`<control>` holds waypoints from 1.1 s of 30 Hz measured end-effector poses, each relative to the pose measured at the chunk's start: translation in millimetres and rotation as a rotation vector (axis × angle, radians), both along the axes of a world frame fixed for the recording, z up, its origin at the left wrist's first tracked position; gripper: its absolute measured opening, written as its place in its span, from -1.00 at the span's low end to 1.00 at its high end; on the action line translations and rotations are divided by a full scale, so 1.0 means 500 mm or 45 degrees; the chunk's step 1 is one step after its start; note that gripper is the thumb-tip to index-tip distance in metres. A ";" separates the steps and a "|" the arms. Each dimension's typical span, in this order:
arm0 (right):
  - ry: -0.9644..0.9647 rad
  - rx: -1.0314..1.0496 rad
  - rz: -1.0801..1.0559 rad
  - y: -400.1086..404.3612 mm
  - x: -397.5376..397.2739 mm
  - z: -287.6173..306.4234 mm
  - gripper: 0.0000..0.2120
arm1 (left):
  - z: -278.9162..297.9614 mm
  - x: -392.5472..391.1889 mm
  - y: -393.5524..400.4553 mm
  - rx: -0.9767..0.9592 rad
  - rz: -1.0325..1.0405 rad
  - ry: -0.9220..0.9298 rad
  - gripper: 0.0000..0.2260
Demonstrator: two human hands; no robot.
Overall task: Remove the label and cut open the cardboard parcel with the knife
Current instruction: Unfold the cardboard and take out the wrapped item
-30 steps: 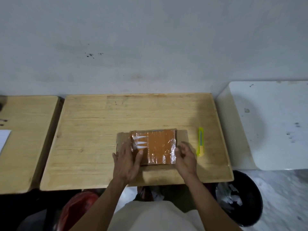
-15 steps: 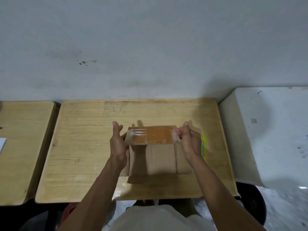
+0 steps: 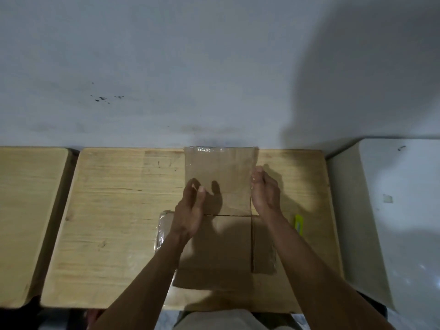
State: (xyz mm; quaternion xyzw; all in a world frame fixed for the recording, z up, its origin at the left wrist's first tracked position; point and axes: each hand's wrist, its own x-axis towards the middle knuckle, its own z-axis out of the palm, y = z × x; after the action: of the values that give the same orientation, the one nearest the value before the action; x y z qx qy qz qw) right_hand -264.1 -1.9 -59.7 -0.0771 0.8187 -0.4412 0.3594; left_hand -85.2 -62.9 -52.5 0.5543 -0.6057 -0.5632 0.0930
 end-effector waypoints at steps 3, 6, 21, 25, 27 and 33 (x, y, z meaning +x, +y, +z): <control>0.110 0.089 0.142 0.006 0.013 -0.001 -0.59 | -0.038 0.009 0.019 -0.196 -0.257 -0.119 -0.40; 0.330 0.136 0.387 0.031 0.039 -0.020 -0.66 | -0.075 0.037 0.038 -0.427 -0.508 -0.446 -0.37; 0.956 0.580 1.019 0.236 0.201 -0.144 -0.43 | -0.116 0.170 0.148 -0.603 -0.693 -0.868 -0.33; 1.093 0.543 0.991 0.244 0.203 -0.171 -0.43 | -0.143 0.185 0.168 -0.675 -0.638 -0.866 -0.31; 1.158 0.520 0.994 0.248 0.203 -0.178 -0.43 | -0.154 0.189 0.173 -0.705 -0.625 -0.868 -0.31; 1.272 0.443 0.925 0.254 0.204 -0.193 -0.44 | -0.177 0.193 0.178 -0.771 -0.593 -0.868 -0.32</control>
State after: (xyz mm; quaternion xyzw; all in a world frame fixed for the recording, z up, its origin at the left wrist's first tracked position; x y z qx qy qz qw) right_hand -161.9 125.0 -156.3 -0.4864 0.8688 -0.0628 0.0686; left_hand 11.5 25.9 -141.2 0.5050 -0.8452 -0.1552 -0.0813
